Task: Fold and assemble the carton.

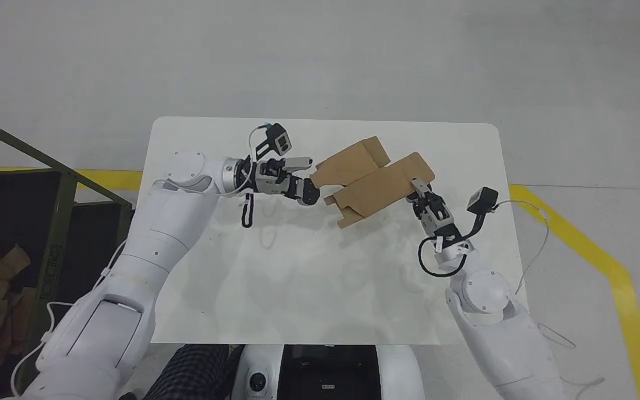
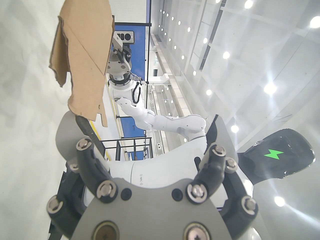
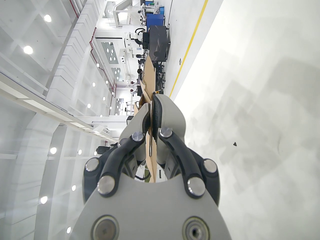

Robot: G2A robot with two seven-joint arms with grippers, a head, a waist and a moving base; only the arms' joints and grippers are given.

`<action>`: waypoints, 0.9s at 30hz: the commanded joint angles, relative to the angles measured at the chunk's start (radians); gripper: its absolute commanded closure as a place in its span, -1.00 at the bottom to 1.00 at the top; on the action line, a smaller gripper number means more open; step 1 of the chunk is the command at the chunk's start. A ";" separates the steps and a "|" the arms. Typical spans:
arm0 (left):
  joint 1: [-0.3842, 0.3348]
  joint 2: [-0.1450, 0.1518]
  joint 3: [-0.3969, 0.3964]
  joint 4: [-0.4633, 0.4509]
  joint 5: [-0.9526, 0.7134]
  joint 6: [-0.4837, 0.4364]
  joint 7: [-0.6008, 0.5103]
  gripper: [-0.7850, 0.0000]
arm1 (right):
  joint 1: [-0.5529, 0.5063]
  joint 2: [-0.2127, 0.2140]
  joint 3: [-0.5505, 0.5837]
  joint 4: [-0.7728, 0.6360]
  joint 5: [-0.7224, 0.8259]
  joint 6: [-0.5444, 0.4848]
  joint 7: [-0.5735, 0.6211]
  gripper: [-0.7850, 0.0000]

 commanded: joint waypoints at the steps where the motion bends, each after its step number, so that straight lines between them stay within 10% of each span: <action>1: -0.002 -0.002 0.000 0.006 -0.003 -0.004 0.002 -1.00 | -0.004 -0.001 0.003 -0.008 -0.012 -0.001 0.001 1.00; 13: -0.013 -0.010 0.000 0.018 -0.006 -0.014 0.010 -1.00 | -0.012 -0.010 0.003 -0.014 -0.051 0.003 -0.011 1.00; 27: -0.020 -0.019 0.008 0.046 -0.001 -0.005 0.016 -0.26 | -0.023 -0.020 0.018 -0.019 -0.078 0.001 -0.030 1.00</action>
